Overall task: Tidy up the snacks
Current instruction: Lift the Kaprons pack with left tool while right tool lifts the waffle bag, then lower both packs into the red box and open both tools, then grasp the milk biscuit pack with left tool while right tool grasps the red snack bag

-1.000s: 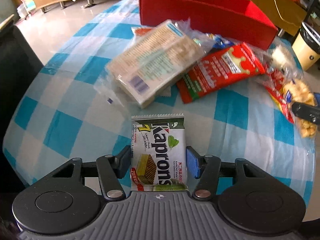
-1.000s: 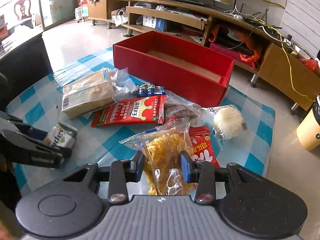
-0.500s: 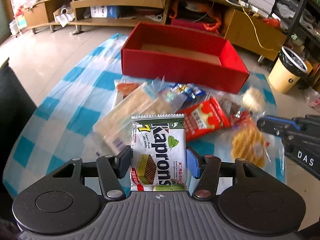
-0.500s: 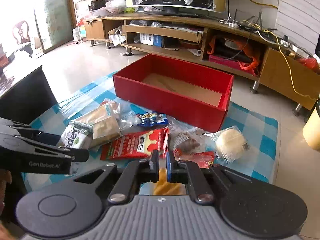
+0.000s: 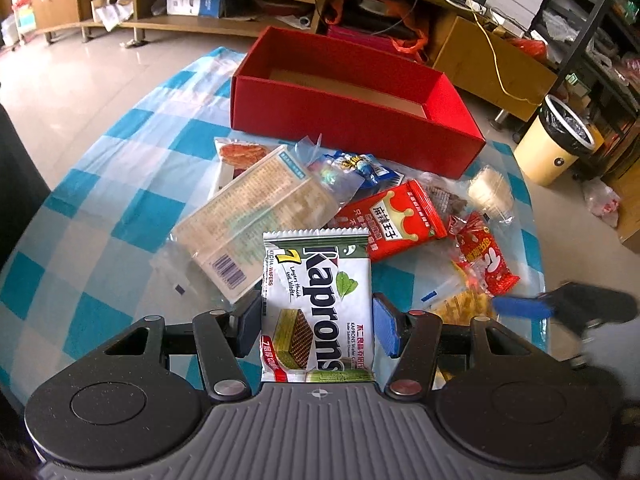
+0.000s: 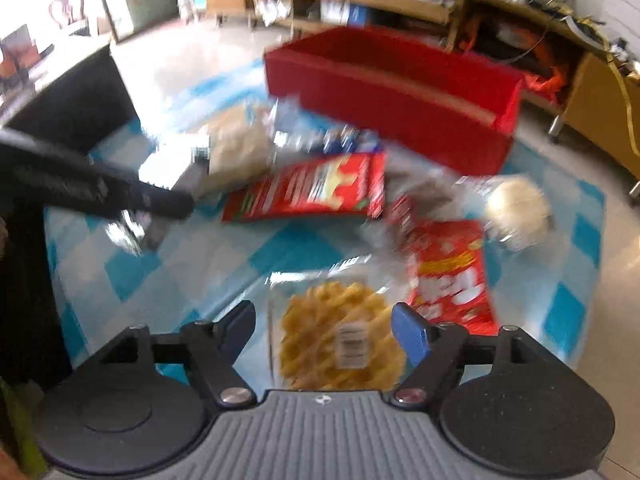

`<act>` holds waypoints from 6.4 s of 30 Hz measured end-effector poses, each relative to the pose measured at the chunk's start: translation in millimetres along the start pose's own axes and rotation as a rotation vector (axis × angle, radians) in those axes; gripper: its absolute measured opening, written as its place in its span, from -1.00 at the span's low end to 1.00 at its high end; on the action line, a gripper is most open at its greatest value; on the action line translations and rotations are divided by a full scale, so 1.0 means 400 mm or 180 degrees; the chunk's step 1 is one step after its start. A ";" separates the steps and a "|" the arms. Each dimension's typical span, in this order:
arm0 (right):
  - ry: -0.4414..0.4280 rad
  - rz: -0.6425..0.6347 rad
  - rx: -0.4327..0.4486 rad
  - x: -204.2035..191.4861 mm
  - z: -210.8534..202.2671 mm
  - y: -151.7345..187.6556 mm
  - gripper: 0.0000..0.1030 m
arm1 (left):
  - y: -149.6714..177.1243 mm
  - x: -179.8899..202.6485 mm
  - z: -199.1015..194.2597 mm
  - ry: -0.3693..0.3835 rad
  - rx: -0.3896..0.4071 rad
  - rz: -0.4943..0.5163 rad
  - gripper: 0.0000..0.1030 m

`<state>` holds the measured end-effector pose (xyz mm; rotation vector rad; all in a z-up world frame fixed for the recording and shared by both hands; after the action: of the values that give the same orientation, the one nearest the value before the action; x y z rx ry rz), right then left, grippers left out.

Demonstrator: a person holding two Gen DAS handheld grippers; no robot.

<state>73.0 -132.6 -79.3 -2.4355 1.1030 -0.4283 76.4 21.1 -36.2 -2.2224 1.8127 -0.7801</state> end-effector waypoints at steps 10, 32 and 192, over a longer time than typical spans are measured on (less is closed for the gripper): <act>0.0212 0.0091 0.0005 0.014 -0.026 0.010 -0.21 | 0.010 0.012 0.009 -0.0033 -0.0033 0.0106 0.25; 0.0094 0.0468 0.0013 0.050 0.019 0.017 0.78 | 0.008 0.031 0.010 0.0114 -0.0084 0.0097 0.26; -0.0148 -0.0576 0.0227 0.050 0.036 -0.172 0.58 | -0.009 -0.063 0.122 -0.0306 -0.0451 0.1265 0.36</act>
<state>135.5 -103.6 -55.1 -2.4783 0.8373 -0.4565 100.5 36.5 -83.3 -1.8397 2.2174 -0.4714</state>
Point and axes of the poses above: each gripper's, at about its wrist camera, not at the fingertips, and z roughly the way its jaws point, x to its right, y to its underside, the point moved 5 cm from there along z, roughly the way its jaws point, and after that the axes turned 12 degrees about -z, right-handed, at the moved point
